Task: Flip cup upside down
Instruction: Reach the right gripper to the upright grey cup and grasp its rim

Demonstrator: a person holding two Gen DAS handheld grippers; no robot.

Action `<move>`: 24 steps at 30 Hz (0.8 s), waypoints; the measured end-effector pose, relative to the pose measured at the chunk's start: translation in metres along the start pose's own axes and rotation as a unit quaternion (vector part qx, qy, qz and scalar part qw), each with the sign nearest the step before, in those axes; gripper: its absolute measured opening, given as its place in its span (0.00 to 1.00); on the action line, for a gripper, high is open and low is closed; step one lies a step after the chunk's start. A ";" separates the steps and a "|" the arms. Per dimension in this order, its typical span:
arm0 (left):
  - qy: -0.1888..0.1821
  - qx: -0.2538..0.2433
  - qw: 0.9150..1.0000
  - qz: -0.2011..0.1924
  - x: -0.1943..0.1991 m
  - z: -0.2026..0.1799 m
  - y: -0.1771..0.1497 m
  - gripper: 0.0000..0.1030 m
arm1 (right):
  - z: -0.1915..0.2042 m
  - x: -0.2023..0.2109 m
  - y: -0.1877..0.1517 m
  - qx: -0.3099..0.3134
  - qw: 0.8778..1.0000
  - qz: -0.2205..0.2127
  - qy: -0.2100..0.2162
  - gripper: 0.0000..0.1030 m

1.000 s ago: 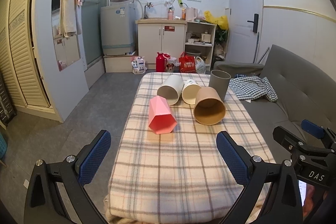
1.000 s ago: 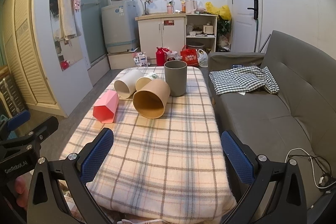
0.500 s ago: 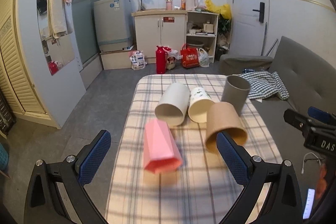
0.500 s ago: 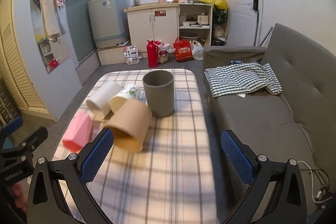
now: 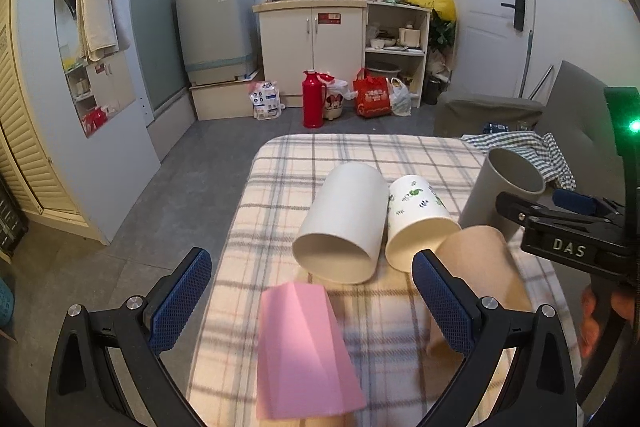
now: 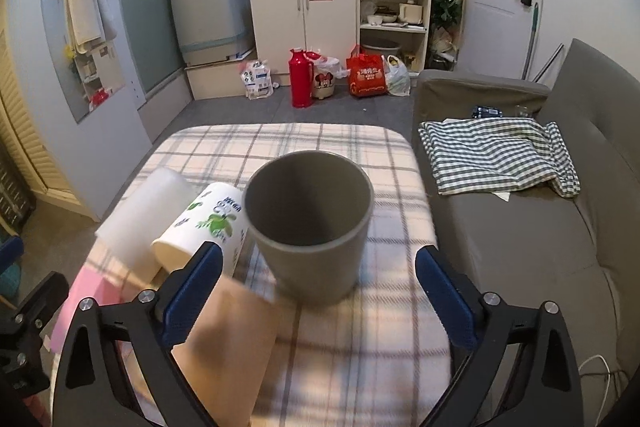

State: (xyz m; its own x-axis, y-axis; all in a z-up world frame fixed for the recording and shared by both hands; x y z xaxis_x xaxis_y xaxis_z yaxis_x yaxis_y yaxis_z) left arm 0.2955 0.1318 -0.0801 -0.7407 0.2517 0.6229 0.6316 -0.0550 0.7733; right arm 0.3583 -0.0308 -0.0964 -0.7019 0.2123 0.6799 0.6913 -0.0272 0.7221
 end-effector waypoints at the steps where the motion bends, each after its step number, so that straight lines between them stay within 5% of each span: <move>1: -0.002 0.001 1.000 0.001 -0.002 0.000 0.000 1.00 | 0.001 -0.004 0.001 0.001 1.000 0.000 0.000 0.93; 9: -0.005 -0.002 1.000 0.013 -0.009 -0.003 -0.001 1.00 | 0.002 -0.019 0.006 -0.001 1.000 0.013 0.007 0.80; 11: -0.003 -0.006 1.000 0.013 -0.007 -0.004 -0.001 1.00 | 0.003 -0.016 0.008 0.003 1.000 0.014 0.011 0.70; 14: -0.006 -0.011 1.000 0.009 0.002 -0.005 0.003 1.00 | 0.001 -0.010 0.010 -0.004 1.000 0.020 0.013 0.69; 24: -0.006 -0.013 0.999 -0.053 0.077 -0.011 0.028 1.00 | -0.028 0.103 0.022 -0.006 1.000 -0.027 0.003 0.69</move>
State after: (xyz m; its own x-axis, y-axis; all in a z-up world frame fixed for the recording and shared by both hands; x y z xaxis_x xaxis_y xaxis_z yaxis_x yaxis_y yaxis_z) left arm 0.2535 0.1387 -0.0093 -0.8000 0.2686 0.5365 0.5441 -0.0521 0.8374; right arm 0.2959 -0.0370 -0.0070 -0.7395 0.2069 0.6406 0.6502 -0.0270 0.7593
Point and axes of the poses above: each gripper's, at about its wrist camera, not at the fingertips, and x roughly against the way its jaws point, z to its left, y to its top, the point moved 5 cm from there along -x, roughly the way its jaws point, and after that the axes turned 13 degrees about -y, right-handed, at the moved point
